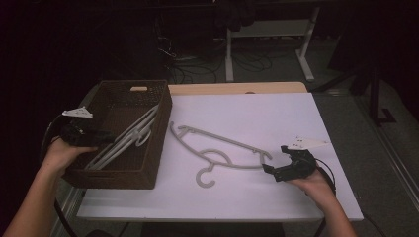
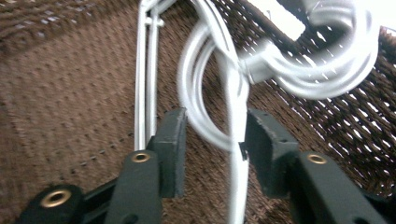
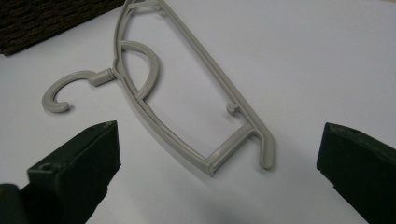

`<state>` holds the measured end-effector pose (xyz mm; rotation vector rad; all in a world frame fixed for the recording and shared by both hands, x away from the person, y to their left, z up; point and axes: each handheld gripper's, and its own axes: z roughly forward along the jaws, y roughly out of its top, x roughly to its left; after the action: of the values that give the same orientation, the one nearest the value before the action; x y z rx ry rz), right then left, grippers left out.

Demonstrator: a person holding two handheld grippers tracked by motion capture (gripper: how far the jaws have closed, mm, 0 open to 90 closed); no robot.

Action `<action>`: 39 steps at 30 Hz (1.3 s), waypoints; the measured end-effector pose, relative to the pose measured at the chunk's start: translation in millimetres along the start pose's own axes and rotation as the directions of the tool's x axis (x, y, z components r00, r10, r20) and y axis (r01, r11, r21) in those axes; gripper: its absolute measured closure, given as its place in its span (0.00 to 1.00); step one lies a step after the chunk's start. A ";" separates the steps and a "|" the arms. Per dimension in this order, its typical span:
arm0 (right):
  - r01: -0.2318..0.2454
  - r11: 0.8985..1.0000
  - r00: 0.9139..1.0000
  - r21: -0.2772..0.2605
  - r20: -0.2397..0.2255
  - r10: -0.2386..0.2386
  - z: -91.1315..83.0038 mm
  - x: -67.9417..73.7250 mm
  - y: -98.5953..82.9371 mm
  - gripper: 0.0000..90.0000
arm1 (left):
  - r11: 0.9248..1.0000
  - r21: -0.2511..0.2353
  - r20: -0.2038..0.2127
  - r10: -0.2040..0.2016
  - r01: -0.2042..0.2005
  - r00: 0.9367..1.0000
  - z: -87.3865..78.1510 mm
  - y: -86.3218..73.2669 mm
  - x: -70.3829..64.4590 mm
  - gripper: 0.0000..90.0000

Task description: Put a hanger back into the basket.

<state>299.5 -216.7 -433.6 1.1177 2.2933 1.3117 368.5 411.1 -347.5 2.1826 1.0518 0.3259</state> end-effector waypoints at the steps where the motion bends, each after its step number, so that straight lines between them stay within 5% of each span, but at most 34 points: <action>1: 0.002 1.000 1.000 0.000 0.000 -0.002 0.3 0.3 0.1 0.00 | 1.000 -0.008 0.003 -0.003 0.003 1.000 -1.7 0.3 0.4 0.59; 8: -0.001 1.000 1.000 0.000 0.000 0.001 0.3 0.3 0.3 0.00 | 0.995 -0.095 0.047 -0.024 0.028 0.999 -12.9 8.9 -7.0 0.43; 16: -0.002 1.000 1.000 -0.001 0.000 0.002 -0.1 -0.5 0.0 0.00 | 0.985 -0.175 0.147 0.032 -0.006 0.989 -14.1 31.2 -37.1 0.31; 27: -0.002 1.000 1.000 -0.001 -0.002 0.002 -0.1 -0.3 0.1 0.00 | 0.961 -0.260 0.247 0.158 -0.092 0.956 -0.8 66.7 -97.5 0.22; 32: -0.001 1.000 1.000 -0.002 -0.002 0.001 -0.6 -0.4 0.1 0.00 | 0.951 -0.286 0.294 0.201 -0.115 0.934 15.6 81.2 -126.0 0.20; 39: 0.002 1.000 1.000 -0.005 -0.003 -0.002 -1.3 0.1 0.2 0.00 | 0.945 -0.292 0.320 0.241 -0.146 0.916 44.3 98.3 -159.2 0.23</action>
<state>298.7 -217.3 -432.6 1.1118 2.2918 1.3181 346.3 225.3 -303.2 2.0097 0.5584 0.1432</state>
